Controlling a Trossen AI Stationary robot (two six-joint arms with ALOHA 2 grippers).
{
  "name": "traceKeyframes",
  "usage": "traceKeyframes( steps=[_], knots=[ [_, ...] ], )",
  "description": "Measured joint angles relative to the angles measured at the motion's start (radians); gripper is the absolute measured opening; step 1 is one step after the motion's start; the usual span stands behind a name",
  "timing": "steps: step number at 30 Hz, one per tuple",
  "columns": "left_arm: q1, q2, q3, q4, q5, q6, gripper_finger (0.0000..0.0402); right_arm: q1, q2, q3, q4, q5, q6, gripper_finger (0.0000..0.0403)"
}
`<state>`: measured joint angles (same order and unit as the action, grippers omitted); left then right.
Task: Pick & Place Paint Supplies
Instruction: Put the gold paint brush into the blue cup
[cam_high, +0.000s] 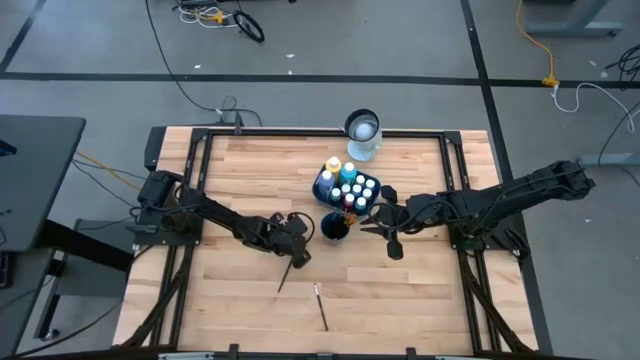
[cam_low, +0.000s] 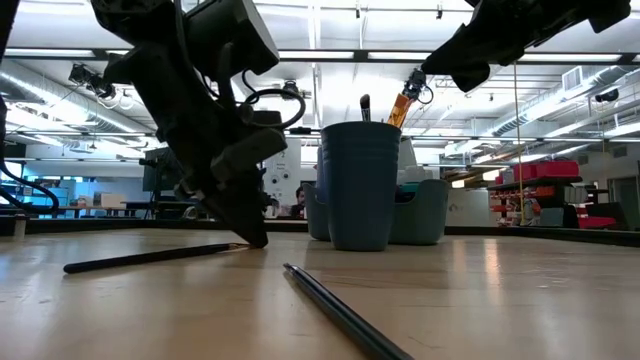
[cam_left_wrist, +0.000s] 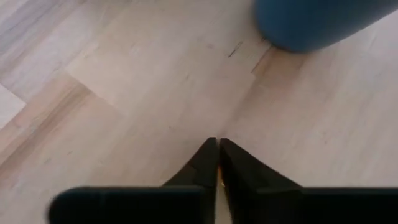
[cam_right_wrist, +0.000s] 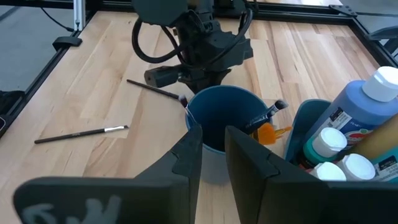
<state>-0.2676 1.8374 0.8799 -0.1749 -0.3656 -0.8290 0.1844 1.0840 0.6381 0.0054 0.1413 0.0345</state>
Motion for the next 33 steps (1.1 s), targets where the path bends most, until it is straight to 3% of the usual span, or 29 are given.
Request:
traceKeyframes(
  steps=[2,11,19,22,25,33],
  knots=[
    [0.0,-0.001,0.0,0.001,0.004,-0.002,0.0009,0.0,0.0,0.0,0.0,0.0,0.0,0.0072],
    [-0.003,-0.073,-0.011,-0.02,0.007,0.025,0.0005,0.0,0.0,0.0,0.0,0.0,0.0,0.0072],
    [-0.015,-0.124,-0.008,-0.002,-0.059,0.047,0.0004,0.0,0.0,0.0,0.0,0.0,0.0,0.0072],
    [-0.016,-0.125,-0.006,0.002,-0.005,0.017,0.0006,0.0,0.0,0.0,0.0,0.0,0.0,0.0072],
    [-0.015,-0.125,-0.006,-0.003,0.045,-0.001,0.0024,0.0,0.0,0.0,0.001,0.0,0.0,0.0072],
    [-0.023,-0.099,-0.005,-0.063,0.049,-0.007,0.0096,0.0,0.0,0.0,0.001,0.0,0.0,0.0072]
  ],
)
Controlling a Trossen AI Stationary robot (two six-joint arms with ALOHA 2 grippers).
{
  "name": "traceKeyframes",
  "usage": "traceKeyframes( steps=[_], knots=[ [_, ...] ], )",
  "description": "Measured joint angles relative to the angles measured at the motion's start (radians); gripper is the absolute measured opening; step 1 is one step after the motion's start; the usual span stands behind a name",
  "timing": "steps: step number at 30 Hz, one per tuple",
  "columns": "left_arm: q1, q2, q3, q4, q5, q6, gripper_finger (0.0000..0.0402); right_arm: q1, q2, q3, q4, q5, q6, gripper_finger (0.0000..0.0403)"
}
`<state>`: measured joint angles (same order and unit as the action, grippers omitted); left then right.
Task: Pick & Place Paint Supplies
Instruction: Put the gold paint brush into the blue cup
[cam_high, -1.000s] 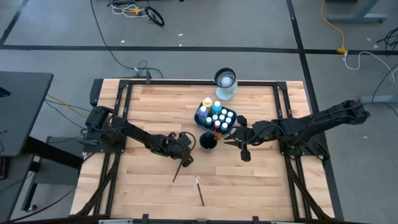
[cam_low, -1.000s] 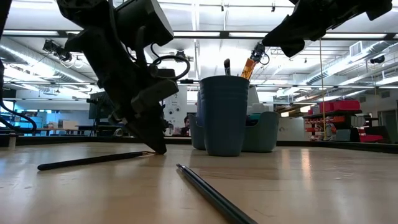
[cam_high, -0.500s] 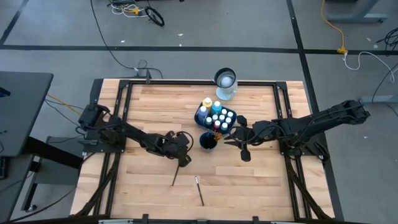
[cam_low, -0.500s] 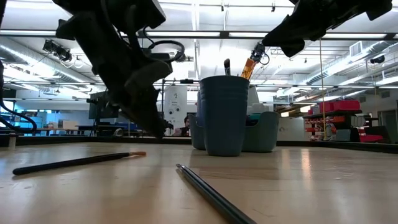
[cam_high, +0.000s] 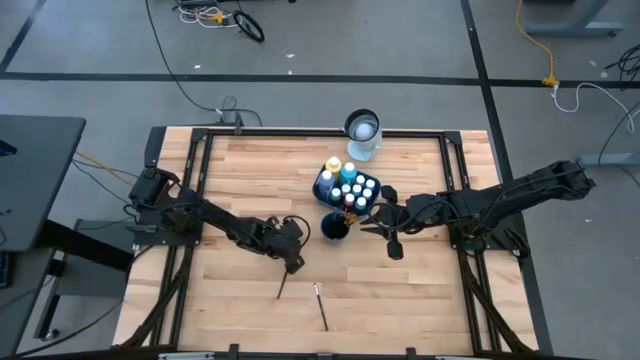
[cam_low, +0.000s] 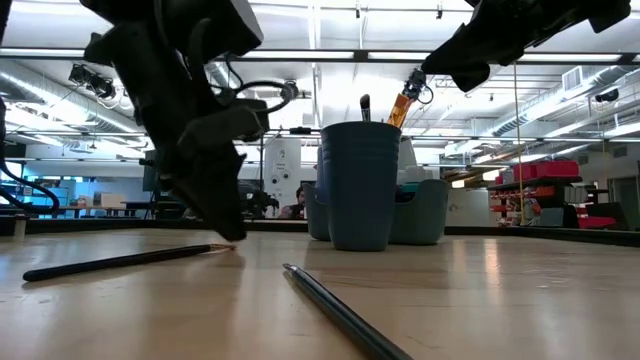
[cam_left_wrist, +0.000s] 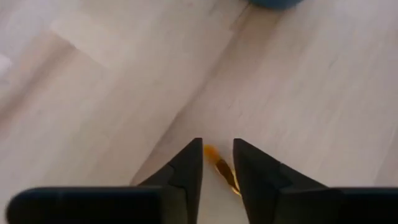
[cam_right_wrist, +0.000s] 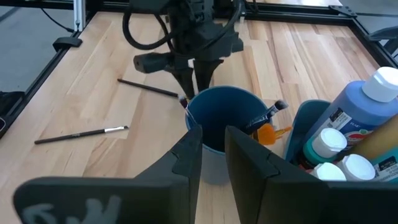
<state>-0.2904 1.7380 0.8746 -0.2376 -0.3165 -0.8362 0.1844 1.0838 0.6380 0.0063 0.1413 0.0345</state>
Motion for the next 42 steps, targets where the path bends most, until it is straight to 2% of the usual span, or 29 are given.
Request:
traceKeyframes(
  steps=[5,10,14,20,30,33,37,39,42],
  knots=[
    [-0.003,0.016,0.001,-0.002,0.029,-0.054,0.0124,0.0,0.0,0.0,-0.003,0.0,0.0,0.0072],
    [-0.004,0.015,-0.007,-0.006,0.019,-0.063,0.0125,0.0,0.0,0.0,0.002,0.0,0.0,0.0072],
    [-0.003,0.015,-0.007,-0.013,0.015,-0.04,0.0094,0.0,0.0,0.0,0.0,0.0,0.0,0.0072],
    [-0.003,0.015,-0.009,-0.015,-0.029,-0.039,0.001,0.0,0.0,0.0,0.0,0.0,0.0,0.0072],
    [-0.002,-0.011,-0.009,0.063,-0.113,0.008,0.0004,0.0,0.0,0.0,0.0,0.0,0.0,0.0072],
    [-0.003,-0.075,-0.007,0.146,-0.164,0.074,0.0004,0.0,0.0,0.0,0.0,0.0,0.0,0.0072],
    [-0.003,-0.191,-0.007,0.261,-0.291,0.218,0.0003,0.0,0.0,0.0,-0.001,0.0,0.0,0.0072],
    [-0.007,-0.251,-0.007,0.343,-0.367,0.333,0.0003,0.0,0.0,0.0,0.0,0.0,0.0,0.0072],
    [-0.012,-0.307,-0.007,0.567,-0.432,0.565,0.0003,0.0,0.0,0.0,-0.001,0.0,0.0,0.0072]
  ],
)
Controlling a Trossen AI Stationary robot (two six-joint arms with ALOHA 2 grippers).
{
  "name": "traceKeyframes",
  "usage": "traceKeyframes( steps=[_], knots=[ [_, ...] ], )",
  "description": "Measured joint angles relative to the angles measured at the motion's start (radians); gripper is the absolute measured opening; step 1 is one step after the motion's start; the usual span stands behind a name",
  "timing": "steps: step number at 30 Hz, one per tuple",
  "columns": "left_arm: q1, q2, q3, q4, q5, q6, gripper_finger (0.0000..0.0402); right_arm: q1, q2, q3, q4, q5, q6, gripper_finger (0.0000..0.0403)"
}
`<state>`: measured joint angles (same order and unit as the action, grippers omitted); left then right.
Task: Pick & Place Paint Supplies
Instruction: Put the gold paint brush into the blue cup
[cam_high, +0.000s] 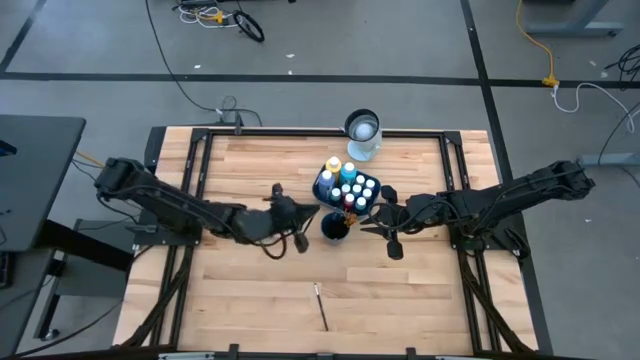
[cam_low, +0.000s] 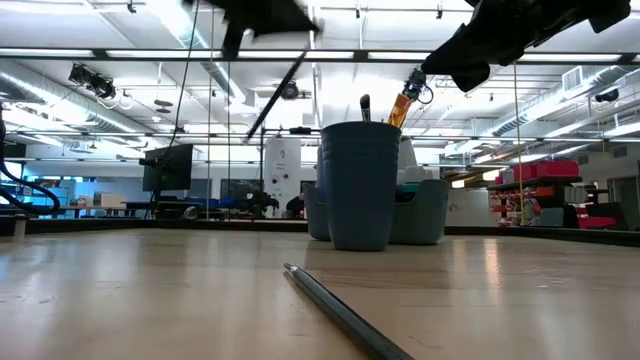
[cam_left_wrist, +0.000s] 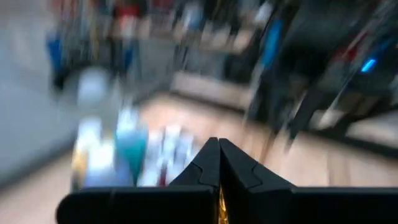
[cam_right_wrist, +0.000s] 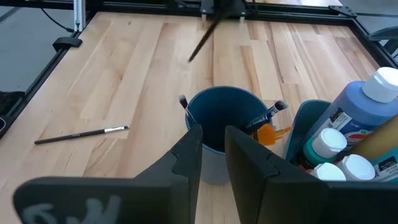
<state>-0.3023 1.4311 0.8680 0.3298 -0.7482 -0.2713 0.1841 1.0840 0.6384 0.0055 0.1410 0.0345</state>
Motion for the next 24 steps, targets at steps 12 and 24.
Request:
traceKeyframes(
  steps=[12,24],
  knots=[
    [0.058,0.112,-0.002,0.636,0.264,0.486,0.0002,0.0,0.0,0.0,0.001,0.0,0.0,0.0072],
    [0.102,0.287,-0.002,0.621,0.179,0.397,0.0012,0.0,0.0,0.0,0.0,0.0,0.0,0.0072]
  ],
)
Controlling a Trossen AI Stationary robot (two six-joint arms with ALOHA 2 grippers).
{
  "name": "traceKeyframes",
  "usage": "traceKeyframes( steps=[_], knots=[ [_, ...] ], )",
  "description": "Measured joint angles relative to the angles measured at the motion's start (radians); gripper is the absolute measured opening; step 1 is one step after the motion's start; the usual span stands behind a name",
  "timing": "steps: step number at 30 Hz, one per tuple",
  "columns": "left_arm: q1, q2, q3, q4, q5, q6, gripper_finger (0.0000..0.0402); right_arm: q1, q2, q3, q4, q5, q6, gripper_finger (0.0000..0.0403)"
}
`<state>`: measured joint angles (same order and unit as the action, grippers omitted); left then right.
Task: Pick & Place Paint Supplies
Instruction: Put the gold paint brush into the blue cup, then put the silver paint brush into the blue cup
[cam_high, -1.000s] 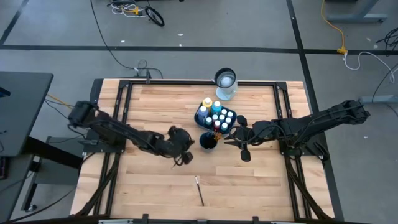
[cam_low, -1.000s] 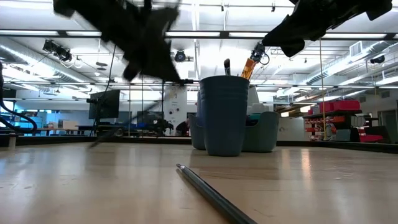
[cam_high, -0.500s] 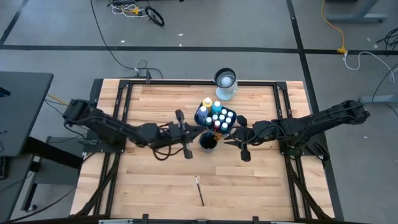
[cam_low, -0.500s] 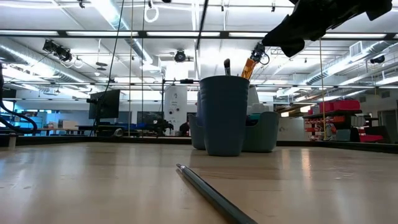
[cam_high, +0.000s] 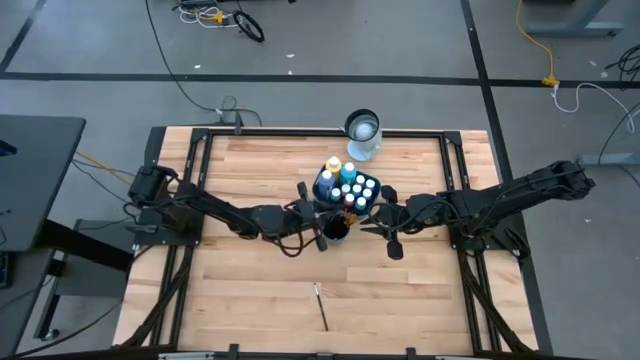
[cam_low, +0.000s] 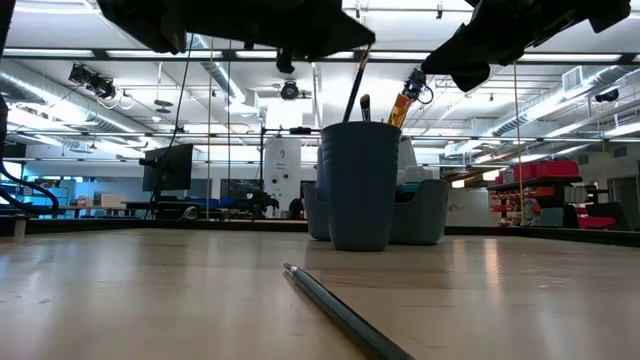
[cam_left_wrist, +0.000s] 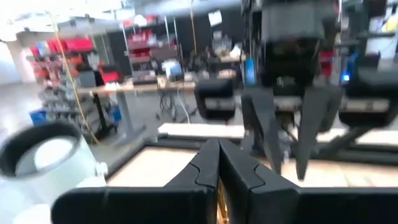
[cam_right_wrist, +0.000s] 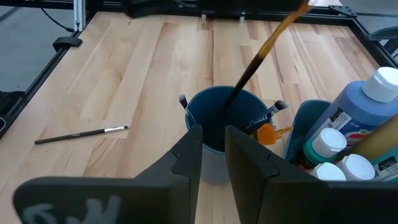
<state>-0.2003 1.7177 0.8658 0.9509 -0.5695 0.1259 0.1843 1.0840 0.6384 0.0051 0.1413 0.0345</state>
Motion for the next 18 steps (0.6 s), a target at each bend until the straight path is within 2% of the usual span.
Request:
traceKeyframes(
  steps=[11,14,18],
  knots=[
    [-0.002,0.001,0.0,-0.208,0.016,-0.178,0.0039,0.0,0.0,0.0,0.001,0.0,0.0,0.0072],
    [-0.003,0.001,0.0,-0.211,0.004,-0.158,0.0046,0.0,0.0,0.0,0.001,0.0,0.0,0.0072],
    [-0.015,-0.02,0.0,-0.211,0.008,-0.059,0.0061,0.0,0.0,0.0,0.001,0.0,0.0,0.0072]
  ],
)
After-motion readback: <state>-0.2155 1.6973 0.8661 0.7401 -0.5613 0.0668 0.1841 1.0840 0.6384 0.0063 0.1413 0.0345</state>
